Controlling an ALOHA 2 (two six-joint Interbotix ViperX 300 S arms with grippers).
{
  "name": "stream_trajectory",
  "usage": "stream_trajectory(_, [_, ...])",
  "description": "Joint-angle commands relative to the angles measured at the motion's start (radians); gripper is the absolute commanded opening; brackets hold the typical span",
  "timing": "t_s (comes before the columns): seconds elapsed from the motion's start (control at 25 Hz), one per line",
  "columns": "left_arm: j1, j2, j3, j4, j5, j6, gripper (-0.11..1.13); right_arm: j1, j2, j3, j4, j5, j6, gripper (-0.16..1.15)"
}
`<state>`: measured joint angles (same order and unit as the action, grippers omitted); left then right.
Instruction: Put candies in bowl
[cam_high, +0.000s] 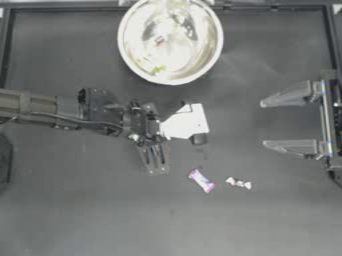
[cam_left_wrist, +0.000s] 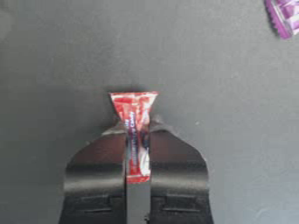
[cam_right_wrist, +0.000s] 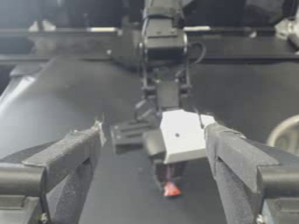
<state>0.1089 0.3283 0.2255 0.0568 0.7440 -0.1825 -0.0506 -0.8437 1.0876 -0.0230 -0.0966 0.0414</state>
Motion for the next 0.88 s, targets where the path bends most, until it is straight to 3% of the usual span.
stream_trajectory(0.04, [0.005, -0.158, -0.032, 0.009, -0.003, 0.028, 0.25, 0.008, 0.003, -0.026, 0.003, -0.011, 0.002, 0.98])
stream_trajectory(0.44, [0.114, -0.334, -0.034, 0.021, -0.023, 0.143, 0.24, 0.008, 0.003, -0.031, 0.006, -0.017, 0.003, 0.98])
stream_trajectory(0.88, [0.337, -0.299, -0.084, 0.026, -0.121, 0.298, 0.24, 0.009, 0.015, -0.041, 0.012, -0.018, 0.003, 0.98])
